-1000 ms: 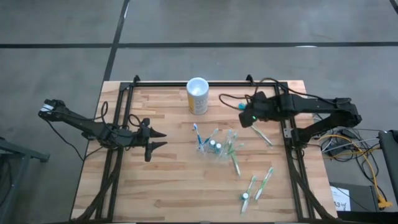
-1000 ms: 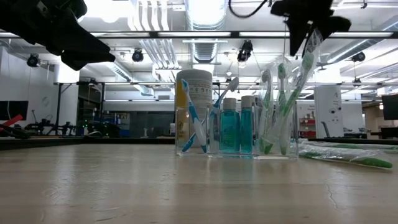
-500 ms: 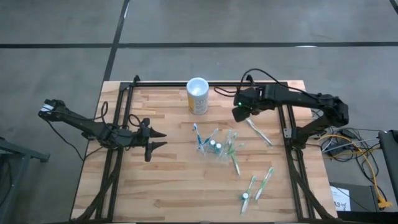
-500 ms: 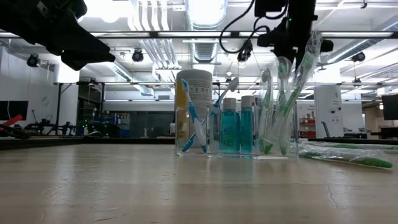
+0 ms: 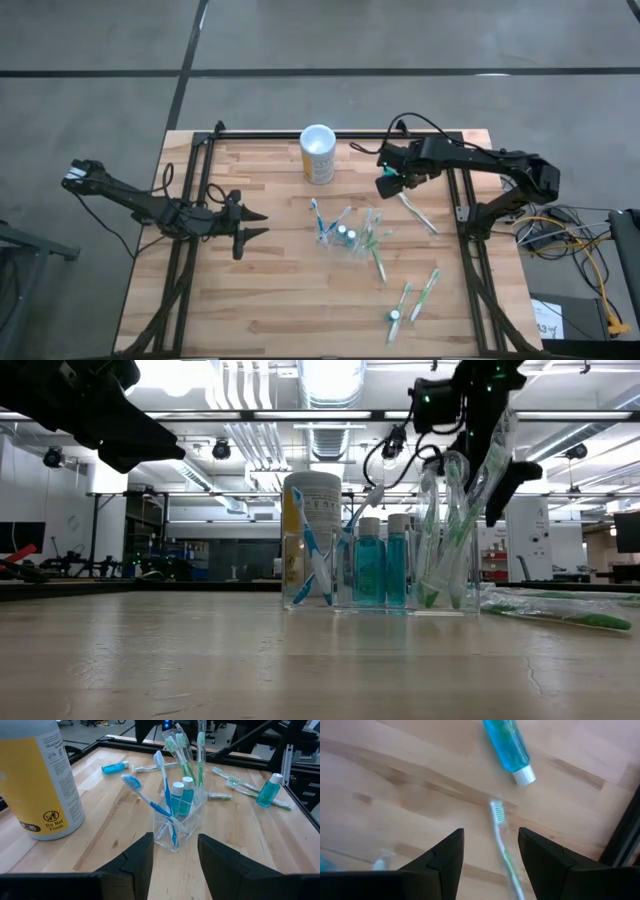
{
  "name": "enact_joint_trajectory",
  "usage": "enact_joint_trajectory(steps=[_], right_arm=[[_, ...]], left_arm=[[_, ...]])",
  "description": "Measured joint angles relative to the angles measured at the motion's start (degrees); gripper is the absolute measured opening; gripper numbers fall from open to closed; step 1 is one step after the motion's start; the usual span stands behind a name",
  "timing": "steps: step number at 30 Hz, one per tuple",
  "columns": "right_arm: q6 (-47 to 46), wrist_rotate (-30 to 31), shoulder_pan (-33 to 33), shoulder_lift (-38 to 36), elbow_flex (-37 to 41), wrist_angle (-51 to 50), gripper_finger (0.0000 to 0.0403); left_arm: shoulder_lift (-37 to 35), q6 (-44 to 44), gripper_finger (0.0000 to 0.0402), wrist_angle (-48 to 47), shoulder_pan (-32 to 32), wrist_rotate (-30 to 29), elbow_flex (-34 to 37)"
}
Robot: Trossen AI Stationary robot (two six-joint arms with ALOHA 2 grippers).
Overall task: Pick & Place toothbrushing station
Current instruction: Put the blue mouthwash into the middle section of the transparent organizer
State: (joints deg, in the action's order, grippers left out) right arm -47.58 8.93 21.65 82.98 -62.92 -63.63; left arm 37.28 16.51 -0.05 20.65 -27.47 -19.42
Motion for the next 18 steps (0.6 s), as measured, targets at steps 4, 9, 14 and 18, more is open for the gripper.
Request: enact_joint_trajectory(steps=[4, 9, 14, 18], right_arm=[[3.31, 0.04, 2.02, -0.04, 3.27, 1.13, 0.0183], [10.33, 0.04, 4.44, -0.04, 6.68, 5.47, 0.0183], [18.46, 0.09, 6.23, -0.04, 8.8, 7.95, 0.0183], [22.33, 0.17, 7.6, -0.02, 10.47, 9.35, 0.0183]], left_arm=[[0.0, 0.0, 0.0159, 0.0, -0.01, 0.01, 0.0], [0.0, 0.0, 0.0158, 0.0, 0.01, 0.01, 0.01], [0.0, -0.01, 0.0158, 0.0, -0.01, -0.01, 0.0], [0.0, 0.0, 0.0159, 0.0, 0.0, 0.01, 0.0]])
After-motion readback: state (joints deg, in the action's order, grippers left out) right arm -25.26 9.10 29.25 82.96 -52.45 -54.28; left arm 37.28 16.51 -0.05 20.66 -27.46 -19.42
